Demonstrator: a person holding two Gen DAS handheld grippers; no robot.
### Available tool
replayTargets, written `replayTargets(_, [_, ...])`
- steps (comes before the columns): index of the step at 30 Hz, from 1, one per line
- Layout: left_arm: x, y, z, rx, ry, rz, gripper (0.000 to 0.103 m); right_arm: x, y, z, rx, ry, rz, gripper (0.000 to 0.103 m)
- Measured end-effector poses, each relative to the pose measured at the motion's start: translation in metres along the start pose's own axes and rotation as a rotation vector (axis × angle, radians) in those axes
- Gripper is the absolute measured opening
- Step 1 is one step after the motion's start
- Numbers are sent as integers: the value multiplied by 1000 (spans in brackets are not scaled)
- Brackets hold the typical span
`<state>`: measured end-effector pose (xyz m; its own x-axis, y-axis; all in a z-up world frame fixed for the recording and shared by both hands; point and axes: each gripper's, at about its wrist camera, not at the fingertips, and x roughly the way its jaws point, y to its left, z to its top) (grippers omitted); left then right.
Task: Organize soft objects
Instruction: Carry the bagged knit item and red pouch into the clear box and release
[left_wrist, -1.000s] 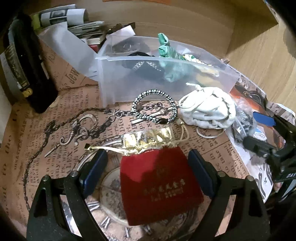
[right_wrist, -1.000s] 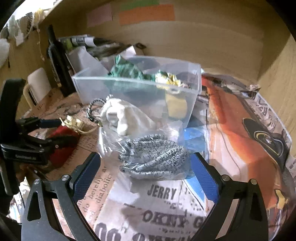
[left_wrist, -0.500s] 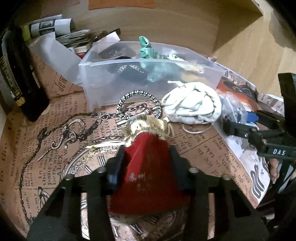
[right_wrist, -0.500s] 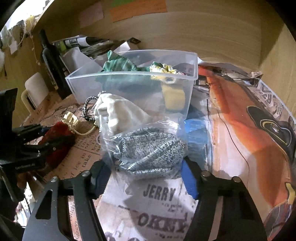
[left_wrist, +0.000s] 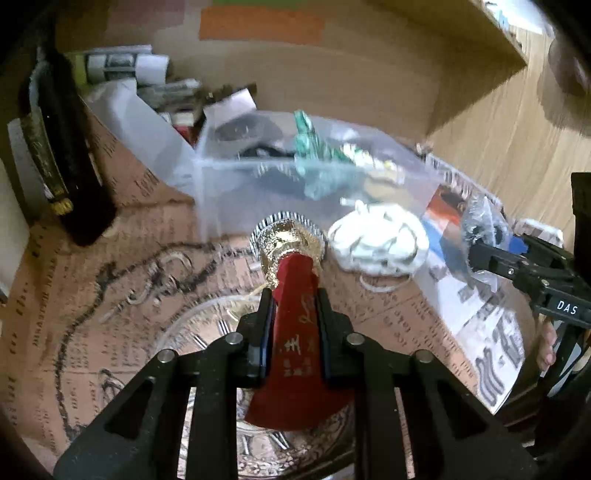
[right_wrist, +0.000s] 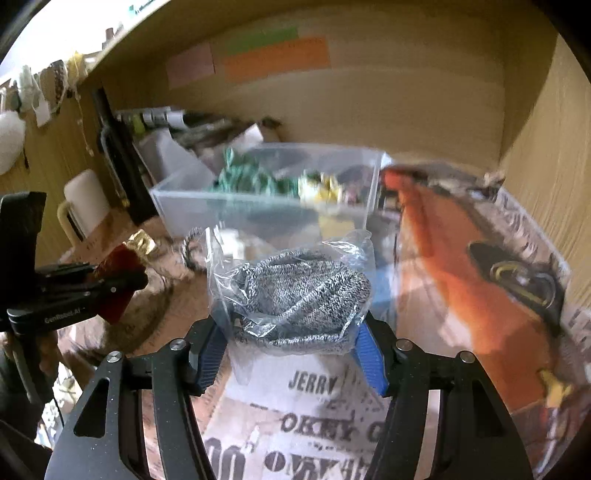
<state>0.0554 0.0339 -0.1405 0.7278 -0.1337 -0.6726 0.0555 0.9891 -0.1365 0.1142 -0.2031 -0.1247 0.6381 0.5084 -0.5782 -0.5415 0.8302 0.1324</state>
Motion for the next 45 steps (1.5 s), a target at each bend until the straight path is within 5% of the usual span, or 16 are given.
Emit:
replayTargets(11, [-36, 3, 56, -10, -174, 4, 20, -12, 15, 47, -44, -158, 10, 59])
replayTargets(19, [-29, 1, 95, 1, -232, 36, 20, 0, 21, 76, -73, -194, 27, 59])
replayTargets(30, [15, 8, 125, -34, -177, 49, 20, 39, 14, 101, -62, -146, 38, 59])
replayTargets(45, [84, 13, 137, -27, -30, 60, 21, 105, -4, 97, -27, 43, 15, 61])
